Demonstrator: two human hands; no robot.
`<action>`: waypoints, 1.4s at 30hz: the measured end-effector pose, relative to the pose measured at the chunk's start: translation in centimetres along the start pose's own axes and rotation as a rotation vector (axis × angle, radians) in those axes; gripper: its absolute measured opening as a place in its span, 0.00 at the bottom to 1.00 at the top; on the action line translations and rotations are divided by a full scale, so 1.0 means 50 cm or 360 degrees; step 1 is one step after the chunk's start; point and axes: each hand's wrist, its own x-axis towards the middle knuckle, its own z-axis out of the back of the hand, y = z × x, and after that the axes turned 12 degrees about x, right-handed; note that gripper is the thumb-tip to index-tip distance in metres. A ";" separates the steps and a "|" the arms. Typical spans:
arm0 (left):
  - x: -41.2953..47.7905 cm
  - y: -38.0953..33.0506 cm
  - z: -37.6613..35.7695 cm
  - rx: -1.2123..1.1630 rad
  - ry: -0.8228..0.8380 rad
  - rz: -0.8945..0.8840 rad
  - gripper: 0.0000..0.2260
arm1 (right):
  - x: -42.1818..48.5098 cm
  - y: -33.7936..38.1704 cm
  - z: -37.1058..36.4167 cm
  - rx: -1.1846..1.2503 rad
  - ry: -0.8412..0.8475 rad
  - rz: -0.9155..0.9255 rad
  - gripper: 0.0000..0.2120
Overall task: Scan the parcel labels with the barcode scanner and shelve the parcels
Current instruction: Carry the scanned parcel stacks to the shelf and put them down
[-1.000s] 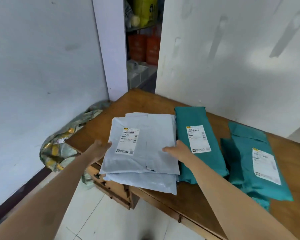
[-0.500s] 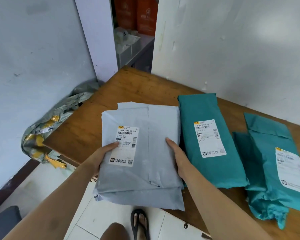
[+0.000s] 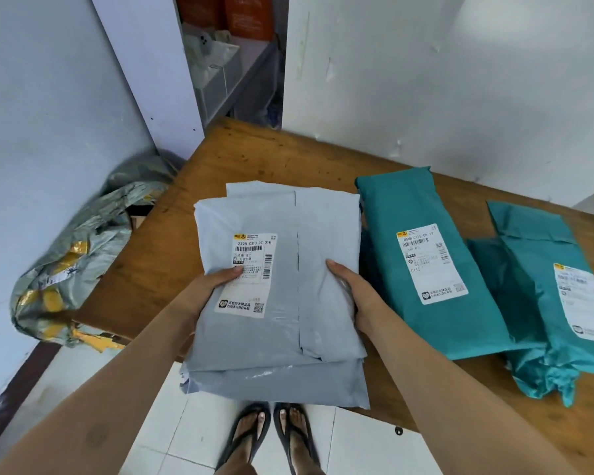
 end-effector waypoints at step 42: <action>-0.418 0.209 -1.717 0.0974 0.2090 -0.0850 0.33 | -1.079 0.109 1.366 0.1010 -0.1248 0.1706 0.21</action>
